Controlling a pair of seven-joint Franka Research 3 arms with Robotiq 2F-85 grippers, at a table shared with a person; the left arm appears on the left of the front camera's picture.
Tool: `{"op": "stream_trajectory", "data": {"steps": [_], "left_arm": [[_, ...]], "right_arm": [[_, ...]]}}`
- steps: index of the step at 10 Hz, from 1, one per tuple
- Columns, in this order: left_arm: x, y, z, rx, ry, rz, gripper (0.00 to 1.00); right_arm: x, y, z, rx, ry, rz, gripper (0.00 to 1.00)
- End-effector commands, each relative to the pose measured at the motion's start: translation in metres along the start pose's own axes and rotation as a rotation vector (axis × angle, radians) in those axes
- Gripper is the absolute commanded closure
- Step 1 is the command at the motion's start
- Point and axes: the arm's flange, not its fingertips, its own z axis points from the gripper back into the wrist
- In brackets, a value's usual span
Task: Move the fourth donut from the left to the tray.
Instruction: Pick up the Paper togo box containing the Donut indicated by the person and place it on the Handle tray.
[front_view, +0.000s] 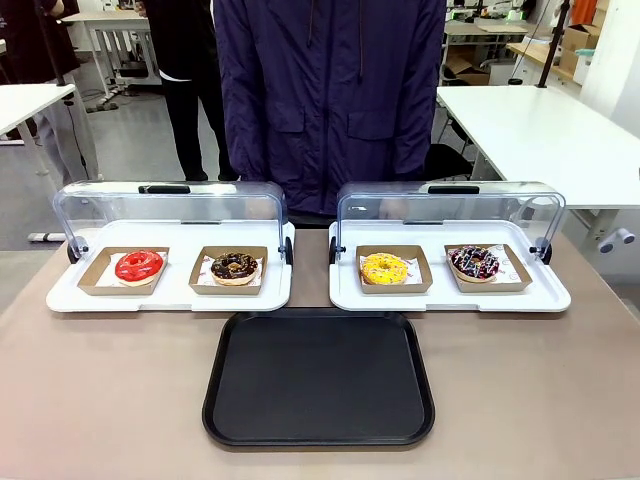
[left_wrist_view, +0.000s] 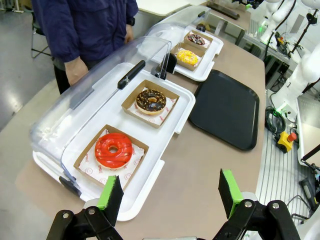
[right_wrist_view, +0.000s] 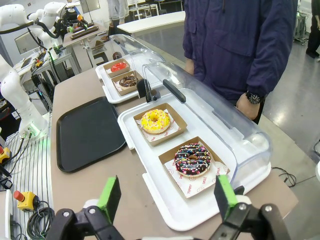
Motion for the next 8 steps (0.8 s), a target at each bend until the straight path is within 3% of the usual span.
{"op": "stream_trajectory", "data": {"steps": [1,8], "left_arm": [[0.0002,-0.0039,0.0005,0.001,-0.009,-0.010,0.00],[0.0002,-0.0039,0.0005,0.001,-0.009,-0.010,0.00]], "right_arm": [[0.0013,0.0005,-0.0004,0.004,-0.008,0.009,0.00],[0.0013,0.0005,-0.0004,0.004,-0.008,0.009,0.00]]}}
